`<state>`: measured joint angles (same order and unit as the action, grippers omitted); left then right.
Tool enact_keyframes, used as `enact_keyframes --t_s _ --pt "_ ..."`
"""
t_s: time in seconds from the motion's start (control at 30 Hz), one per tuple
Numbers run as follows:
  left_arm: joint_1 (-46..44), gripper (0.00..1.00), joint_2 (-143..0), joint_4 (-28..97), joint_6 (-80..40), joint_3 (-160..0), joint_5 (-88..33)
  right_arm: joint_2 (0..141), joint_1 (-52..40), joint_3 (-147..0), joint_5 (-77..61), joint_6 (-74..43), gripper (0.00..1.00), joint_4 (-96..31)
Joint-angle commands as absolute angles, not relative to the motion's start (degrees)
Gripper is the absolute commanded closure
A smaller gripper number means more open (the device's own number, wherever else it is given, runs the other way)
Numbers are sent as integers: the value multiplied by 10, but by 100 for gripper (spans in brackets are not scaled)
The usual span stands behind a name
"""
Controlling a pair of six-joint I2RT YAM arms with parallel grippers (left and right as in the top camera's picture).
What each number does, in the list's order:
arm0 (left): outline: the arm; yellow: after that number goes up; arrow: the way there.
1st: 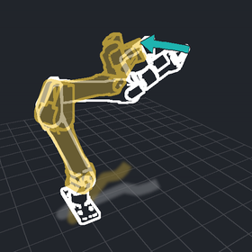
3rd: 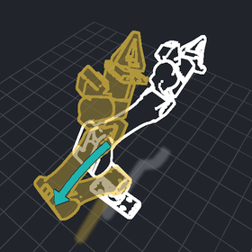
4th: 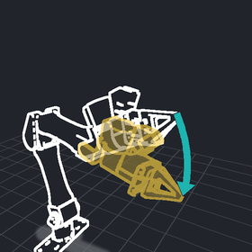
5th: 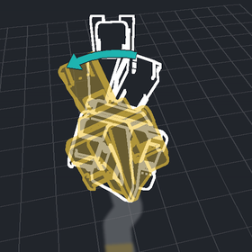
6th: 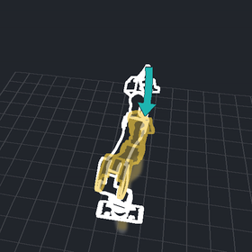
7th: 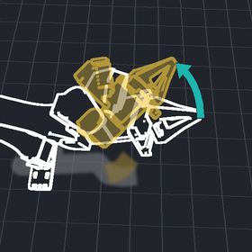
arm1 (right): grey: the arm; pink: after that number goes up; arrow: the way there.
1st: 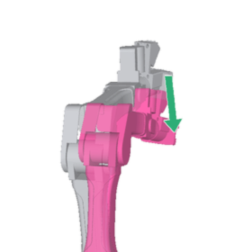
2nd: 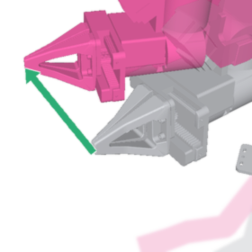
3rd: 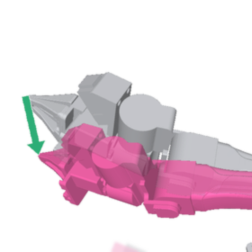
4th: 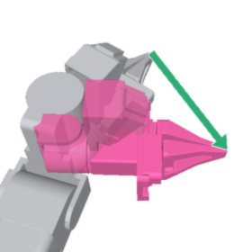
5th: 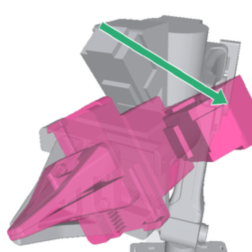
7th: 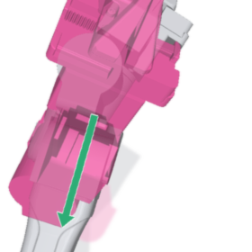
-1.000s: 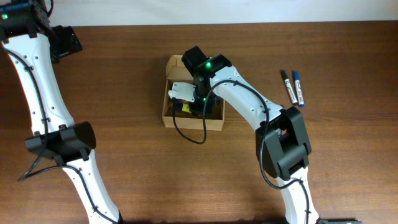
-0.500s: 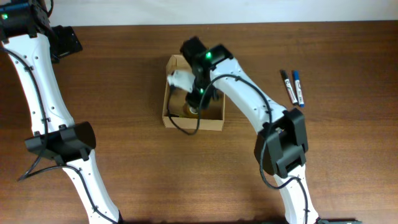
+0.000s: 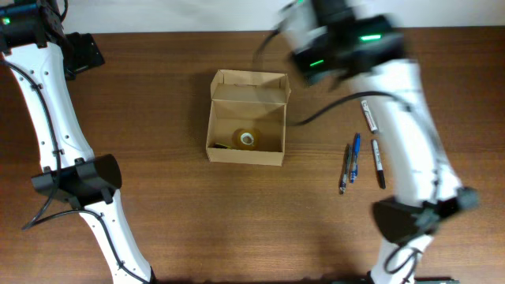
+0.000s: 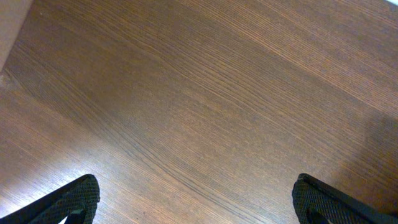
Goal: Pack container
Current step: 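Move the right gripper to the black-capped marker and grasp it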
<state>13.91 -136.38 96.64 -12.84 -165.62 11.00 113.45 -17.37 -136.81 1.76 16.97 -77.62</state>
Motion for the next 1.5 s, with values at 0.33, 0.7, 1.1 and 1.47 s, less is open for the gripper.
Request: enact_keyframes --t_s 0.33,0.7,1.1,1.47 --pt "142 0 -1346 967 -121 -1654 114 1182 67 -1087 -79 133 52 -622" --pt "142 0 -1346 967 -121 -1654 114 1267 67 -1083 -84 191 52 -584" --pt "142 0 -1346 967 -121 -1654 114 1340 68 -1082 -55 192 51 -578" --pt "142 0 -1346 967 -121 -1654 114 1358 68 -1072 -51 177 82 -581"
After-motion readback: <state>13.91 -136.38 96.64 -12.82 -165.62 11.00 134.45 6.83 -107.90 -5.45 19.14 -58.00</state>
